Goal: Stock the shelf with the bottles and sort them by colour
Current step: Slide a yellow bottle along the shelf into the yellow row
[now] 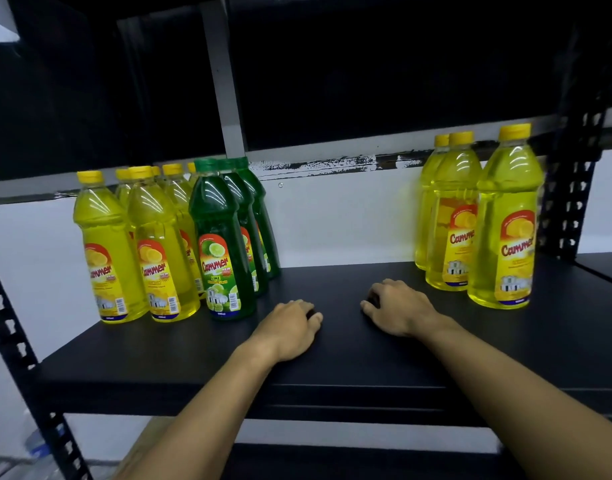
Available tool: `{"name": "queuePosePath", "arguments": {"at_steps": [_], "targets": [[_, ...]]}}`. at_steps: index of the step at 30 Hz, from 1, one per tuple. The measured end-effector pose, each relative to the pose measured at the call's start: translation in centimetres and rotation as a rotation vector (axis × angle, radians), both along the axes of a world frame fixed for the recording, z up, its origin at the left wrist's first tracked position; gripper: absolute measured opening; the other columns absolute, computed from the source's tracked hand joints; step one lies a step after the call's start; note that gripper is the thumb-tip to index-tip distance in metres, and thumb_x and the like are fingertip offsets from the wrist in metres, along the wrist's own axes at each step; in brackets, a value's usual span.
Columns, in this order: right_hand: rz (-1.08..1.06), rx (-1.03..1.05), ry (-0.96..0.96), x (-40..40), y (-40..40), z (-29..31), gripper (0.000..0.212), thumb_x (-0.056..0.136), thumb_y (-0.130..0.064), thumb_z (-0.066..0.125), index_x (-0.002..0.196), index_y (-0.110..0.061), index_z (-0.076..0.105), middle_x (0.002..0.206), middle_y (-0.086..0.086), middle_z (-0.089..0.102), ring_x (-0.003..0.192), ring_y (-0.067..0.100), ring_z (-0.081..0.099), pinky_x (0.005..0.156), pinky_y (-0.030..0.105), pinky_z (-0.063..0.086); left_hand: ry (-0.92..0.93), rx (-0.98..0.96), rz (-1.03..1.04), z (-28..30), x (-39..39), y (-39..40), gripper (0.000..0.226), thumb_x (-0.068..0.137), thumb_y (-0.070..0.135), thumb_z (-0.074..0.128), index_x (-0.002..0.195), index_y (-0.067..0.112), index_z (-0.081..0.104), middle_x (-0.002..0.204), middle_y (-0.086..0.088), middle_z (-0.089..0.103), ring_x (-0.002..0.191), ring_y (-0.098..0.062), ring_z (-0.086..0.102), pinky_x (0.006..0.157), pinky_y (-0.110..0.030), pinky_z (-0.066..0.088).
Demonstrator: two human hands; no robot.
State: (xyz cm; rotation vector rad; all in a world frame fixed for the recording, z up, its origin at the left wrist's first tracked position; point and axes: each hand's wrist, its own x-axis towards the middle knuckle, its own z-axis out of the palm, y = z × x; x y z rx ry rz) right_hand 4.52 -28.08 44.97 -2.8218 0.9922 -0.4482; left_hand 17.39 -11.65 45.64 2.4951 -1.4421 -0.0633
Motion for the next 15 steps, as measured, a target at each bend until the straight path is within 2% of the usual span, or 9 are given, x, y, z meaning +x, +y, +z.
{"name": "queuePosePath", "arguments": {"at_steps": [4, 7, 9, 10, 12, 15], "targets": [[0.061, -0.049, -0.034, -3.2, 1.0, 0.3, 0.036, 0.094, -0.049, 0.048, 0.114, -0.023, 0.061, 0.12, -0.003, 0.057, 0.116, 0.019, 0.052, 0.089, 0.036, 0.046, 0.039, 0.016, 0.017, -0.7, -0.3, -0.1, 0.052, 0.103, 0.044, 0.032, 0.151, 0.022, 0.034, 0.159, 0.002, 0.026, 0.148, -0.021, 0.017, 0.118, -0.034, 0.015], [0.06, -0.194, -0.359, -7.2, 1.1, 0.9, 0.024, 0.092, -0.039, 0.057, 0.106, -0.023, 0.067, 0.116, -0.006, 0.058, 0.11, 0.017, 0.055, 0.079, 0.037, 0.051, 0.038, 0.032, 0.031, -1.1, 0.1, -0.1, 0.053, 0.103, 0.047, 0.029, 0.151, 0.026, 0.032, 0.161, 0.004, 0.021, 0.149, -0.019, 0.014, 0.12, -0.036, 0.014], [-0.093, -0.322, -0.637, -9.8, 0.5, 1.6, 0.021, 0.088, -0.03, 0.065, 0.104, -0.018, 0.069, 0.115, -0.001, 0.055, 0.109, 0.021, 0.053, 0.068, 0.039, 0.052, 0.032, 0.032, 0.038, -1.2, -0.1, -0.1, 0.053, 0.103, 0.047, 0.027, 0.152, 0.026, 0.031, 0.161, 0.004, 0.021, 0.149, -0.019, 0.015, 0.12, -0.036, 0.015], [-0.209, -0.339, -0.735, -10.9, 0.0, 2.1, 0.028, 0.085, -0.028, 0.068, 0.111, -0.017, 0.065, 0.119, 0.003, 0.052, 0.113, 0.023, 0.05, 0.068, 0.039, 0.051, 0.024, 0.028, 0.036, -1.1, -0.3, -0.1, 0.053, 0.103, 0.046, 0.027, 0.152, 0.026, 0.031, 0.16, 0.004, 0.022, 0.148, -0.018, 0.016, 0.12, -0.035, 0.015], [-0.419, -0.231, -0.814, -12.4, -1.3, 3.1, 0.056, 0.081, -0.028, 0.074, 0.13, -0.015, 0.049, 0.131, 0.008, 0.041, 0.123, 0.026, 0.04, 0.078, 0.042, 0.048, 0.003, 0.018, 0.028, -1.0, -0.7, 0.0, 0.052, 0.104, 0.045, 0.026, 0.152, 0.025, 0.031, 0.16, 0.004, 0.024, 0.148, -0.018, 0.017, 0.118, -0.034, 0.016], [-0.514, 0.144, -0.799, -12.9, -4.0, 3.7, 0.106, 0.067, -0.035, 0.086, 0.147, -0.009, 0.022, 0.145, 0.014, 0.029, 0.136, 0.032, 0.029, 0.104, 0.049, 0.038, -0.033, 0.018, 0.003, -0.8, -1.0, 0.3, 0.052, 0.104, 0.044, 0.025, 0.152, 0.024, 0.031, 0.16, 0.004, 0.024, 0.148, -0.018, 0.017, 0.118, -0.033, 0.017]]}}
